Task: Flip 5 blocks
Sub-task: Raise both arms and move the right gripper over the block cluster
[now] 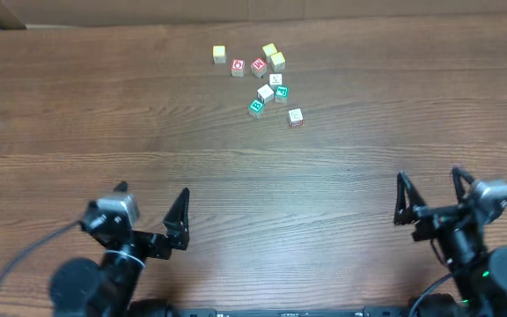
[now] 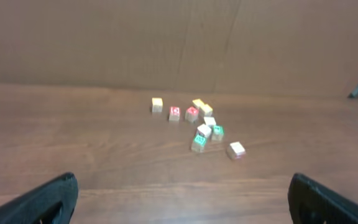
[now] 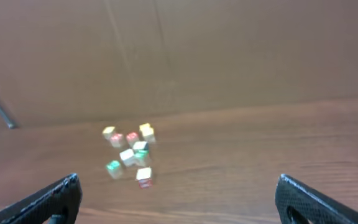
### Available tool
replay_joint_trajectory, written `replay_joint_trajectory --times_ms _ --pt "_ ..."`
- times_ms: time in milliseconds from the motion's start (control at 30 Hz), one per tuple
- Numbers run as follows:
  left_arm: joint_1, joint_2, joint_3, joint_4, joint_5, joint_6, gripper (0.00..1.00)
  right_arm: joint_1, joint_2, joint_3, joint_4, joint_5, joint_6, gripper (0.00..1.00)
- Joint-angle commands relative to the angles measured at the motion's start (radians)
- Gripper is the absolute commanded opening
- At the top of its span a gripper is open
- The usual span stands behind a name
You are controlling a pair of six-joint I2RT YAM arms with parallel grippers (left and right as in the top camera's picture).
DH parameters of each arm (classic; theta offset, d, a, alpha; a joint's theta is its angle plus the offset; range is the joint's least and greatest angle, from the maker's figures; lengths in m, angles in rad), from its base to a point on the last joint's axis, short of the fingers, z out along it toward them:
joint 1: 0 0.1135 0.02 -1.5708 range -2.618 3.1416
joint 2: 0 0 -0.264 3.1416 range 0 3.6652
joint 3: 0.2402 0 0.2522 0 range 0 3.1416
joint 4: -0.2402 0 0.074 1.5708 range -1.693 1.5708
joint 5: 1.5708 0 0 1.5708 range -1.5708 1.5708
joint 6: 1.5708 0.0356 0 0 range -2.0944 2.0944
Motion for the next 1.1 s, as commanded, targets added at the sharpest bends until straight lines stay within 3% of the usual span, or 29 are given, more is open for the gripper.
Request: replay_joint_trajectory --times_ms 0,133,367,500,633,667,733,767,867,967,1000,1067 --pt "-0.006 0.235 0.318 -0.170 0.015 0.043 1.00 -0.003 0.225 0.297 -0.153 -0.033 0.032 1.00" --pt "-0.006 0.481 0.644 -0.391 0.014 0.060 1.00 -0.003 0.515 0.672 -0.476 -0.055 -0.029 1.00" --pt "-0.006 0.848 1.071 -0.610 0.015 0.083 1.00 -0.003 1.011 1.294 -0.938 -0.097 -0.035 1.00" --pt "-0.006 0.999 1.168 -0.677 0.077 0.083 1.00 -0.003 1.215 1.487 -1.006 -0.272 -0.035 1.00" --pt "-0.006 1.103 1.168 -0.708 0.126 0.083 1.00 -0.003 1.332 1.510 -0.974 -0.350 -0.035 1.00" --pt "-0.006 1.129 1.168 -0.723 0.124 0.084 0.91 -0.002 1.357 1.510 -0.975 -0.359 -0.035 0.96" --pt "-0.006 1.176 1.168 -0.743 0.115 0.083 0.32 0.011 1.409 1.510 -0.975 -0.355 -0.034 0.68" --pt "-0.006 1.194 1.168 -0.745 0.111 0.083 0.04 0.021 1.431 1.510 -0.975 -0.346 -0.034 0.59" --pt "-0.006 1.246 1.168 -0.747 0.111 0.076 0.04 0.077 1.516 1.510 -0.974 -0.274 -0.012 0.53" --pt "-0.006 1.293 1.168 -0.755 0.107 0.075 0.04 0.148 1.600 1.510 -0.970 -0.199 -0.009 0.62" --pt "-0.006 1.305 1.168 -0.760 0.107 0.075 0.12 0.167 1.623 1.510 -0.968 -0.182 -0.009 0.64" --pt "-0.006 1.334 1.168 -0.774 0.098 0.075 0.58 0.211 1.675 1.510 -0.954 -0.149 -0.009 0.70"
